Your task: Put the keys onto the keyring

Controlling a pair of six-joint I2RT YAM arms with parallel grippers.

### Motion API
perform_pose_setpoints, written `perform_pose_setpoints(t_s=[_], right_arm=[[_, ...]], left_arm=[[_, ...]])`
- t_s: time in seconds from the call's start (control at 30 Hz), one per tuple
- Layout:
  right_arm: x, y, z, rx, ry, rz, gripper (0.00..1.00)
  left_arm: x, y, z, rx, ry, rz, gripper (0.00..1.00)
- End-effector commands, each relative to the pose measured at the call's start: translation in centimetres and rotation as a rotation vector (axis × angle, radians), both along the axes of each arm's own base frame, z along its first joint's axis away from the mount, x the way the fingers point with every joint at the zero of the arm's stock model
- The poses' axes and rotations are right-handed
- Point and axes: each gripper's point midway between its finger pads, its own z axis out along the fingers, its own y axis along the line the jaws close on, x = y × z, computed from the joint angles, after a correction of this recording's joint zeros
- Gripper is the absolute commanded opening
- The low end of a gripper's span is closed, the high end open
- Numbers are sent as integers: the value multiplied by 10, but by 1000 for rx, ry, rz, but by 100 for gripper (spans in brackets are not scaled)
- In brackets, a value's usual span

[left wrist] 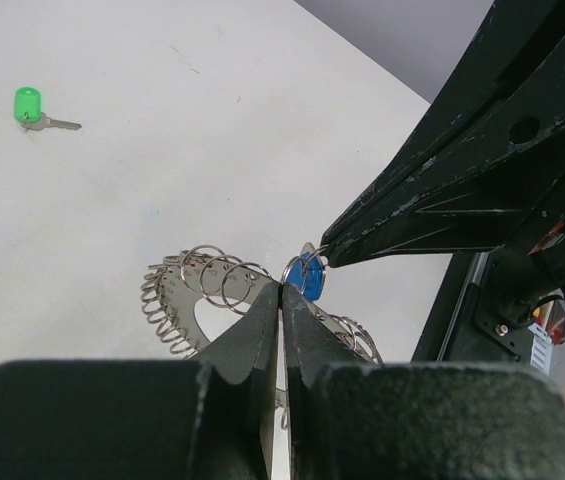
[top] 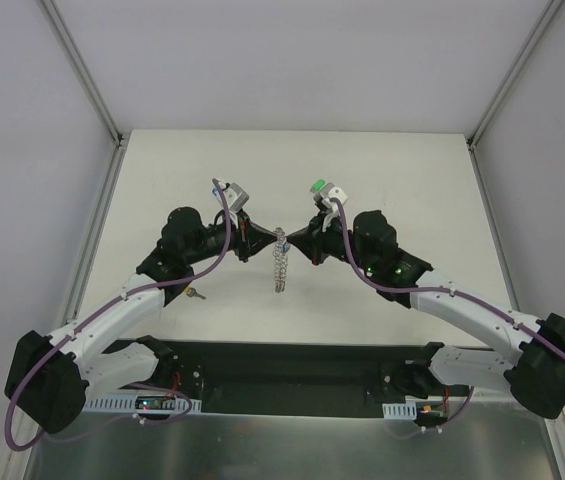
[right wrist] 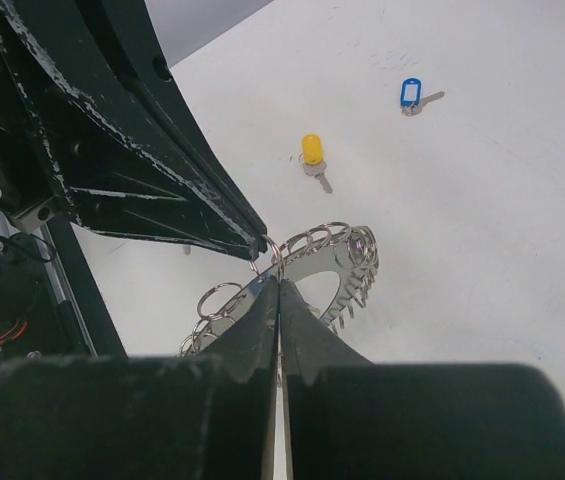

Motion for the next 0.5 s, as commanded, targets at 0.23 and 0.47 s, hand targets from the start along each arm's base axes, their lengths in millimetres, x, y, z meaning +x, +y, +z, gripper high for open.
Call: perform_pose_setpoints(t_s=[0.23,0.47], right_arm=[[3,-1,8,-56,-9,26,16],[0,-6,8,-158,82,28,48]], left_arm=[[2,1,20,27,-85,-6,0],[-6,0,11,141,-142,-111,0]])
